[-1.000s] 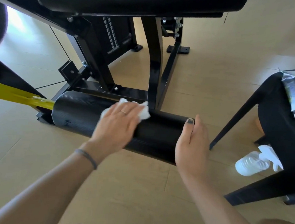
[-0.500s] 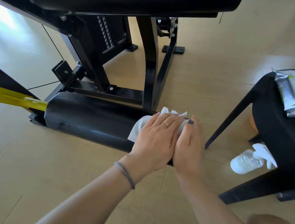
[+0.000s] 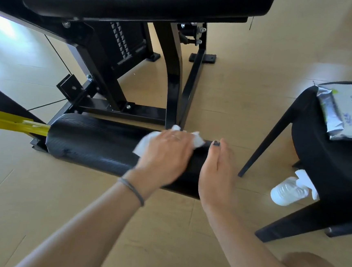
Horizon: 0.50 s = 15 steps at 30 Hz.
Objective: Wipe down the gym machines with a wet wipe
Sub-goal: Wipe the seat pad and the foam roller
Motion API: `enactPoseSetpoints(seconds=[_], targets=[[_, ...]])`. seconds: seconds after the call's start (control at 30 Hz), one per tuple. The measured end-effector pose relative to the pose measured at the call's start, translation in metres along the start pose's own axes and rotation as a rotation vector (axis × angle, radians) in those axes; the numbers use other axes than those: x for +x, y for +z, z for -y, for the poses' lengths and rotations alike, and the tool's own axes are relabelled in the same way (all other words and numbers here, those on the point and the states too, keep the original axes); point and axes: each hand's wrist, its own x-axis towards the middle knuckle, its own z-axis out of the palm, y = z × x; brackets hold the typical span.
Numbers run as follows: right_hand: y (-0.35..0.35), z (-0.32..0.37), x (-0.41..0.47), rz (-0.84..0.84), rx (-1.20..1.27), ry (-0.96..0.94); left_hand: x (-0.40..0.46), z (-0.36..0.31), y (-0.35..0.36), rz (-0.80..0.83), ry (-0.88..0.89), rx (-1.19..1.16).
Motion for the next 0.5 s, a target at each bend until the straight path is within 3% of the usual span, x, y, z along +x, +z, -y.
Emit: enactPoseSetpoints(seconds=[0.07, 0.17, 0.3, 0.37, 0.5], targets=[[-0.004, 0.008, 0.003, 0.021, 0.107, 0.08, 0.007, -0.029, 0.004, -0.005, 0.064, -0.046], [-0.026, 0.027, 0.008, 0.118, 0.225, 0.241, 0.028, -0.035, -0.011, 0.12, -0.058, -0.039], [-0.075, 0.082, 0.019, 0.136, 0.254, 0.309, 0.056, -0.052, -0.088, 0.134, -0.574, -1.141], [-0.097, 0.115, 0.028, 0.178, 0.318, 0.387, 0.065, -0.067, -0.126, 0.306, -0.662, -1.319], [-0.142, 0.188, 0.033, 0.214, 0.323, 0.51, 0.071, -0.1, -0.211, 0.556, -0.742, -1.391]])
